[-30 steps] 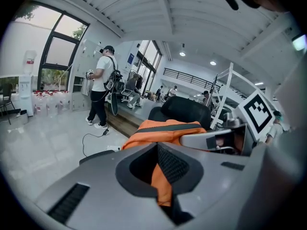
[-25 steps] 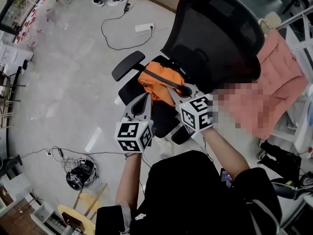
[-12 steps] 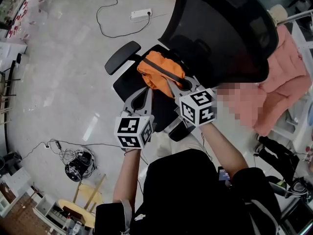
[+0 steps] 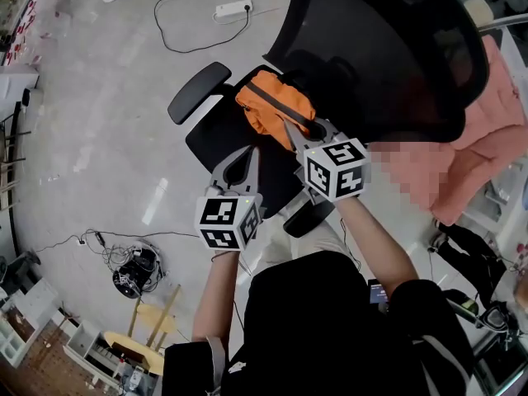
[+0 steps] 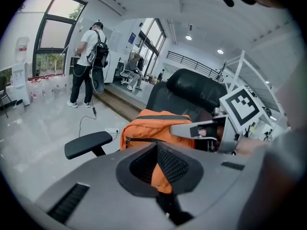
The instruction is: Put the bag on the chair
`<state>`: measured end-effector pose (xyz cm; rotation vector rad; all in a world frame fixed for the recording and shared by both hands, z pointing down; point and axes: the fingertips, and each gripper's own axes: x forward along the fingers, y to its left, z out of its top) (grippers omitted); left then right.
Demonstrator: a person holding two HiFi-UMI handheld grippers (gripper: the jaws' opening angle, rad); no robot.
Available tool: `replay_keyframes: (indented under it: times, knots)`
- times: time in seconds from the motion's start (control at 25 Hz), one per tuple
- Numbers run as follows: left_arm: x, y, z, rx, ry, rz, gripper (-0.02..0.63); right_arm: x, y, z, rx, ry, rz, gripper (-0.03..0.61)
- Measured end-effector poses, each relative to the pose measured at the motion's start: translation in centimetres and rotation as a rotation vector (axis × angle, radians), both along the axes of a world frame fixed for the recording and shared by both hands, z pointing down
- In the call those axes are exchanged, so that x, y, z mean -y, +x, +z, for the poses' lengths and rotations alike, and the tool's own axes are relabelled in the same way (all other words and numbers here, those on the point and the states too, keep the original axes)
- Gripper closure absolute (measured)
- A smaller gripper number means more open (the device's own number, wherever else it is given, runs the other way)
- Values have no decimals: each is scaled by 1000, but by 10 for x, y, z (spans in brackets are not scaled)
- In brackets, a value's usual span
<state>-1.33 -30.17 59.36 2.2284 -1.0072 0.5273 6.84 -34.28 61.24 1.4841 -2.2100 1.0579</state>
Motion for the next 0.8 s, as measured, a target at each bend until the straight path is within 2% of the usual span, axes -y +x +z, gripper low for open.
replay_keyframes:
  times: [0.48,0.8]
  knots:
    - [17,24,41,12,-63,40,604,20,23,44,38,-59,62,569]
    - [35,49,60,2,-66,87,606,23,43,69,47,-77,117,569]
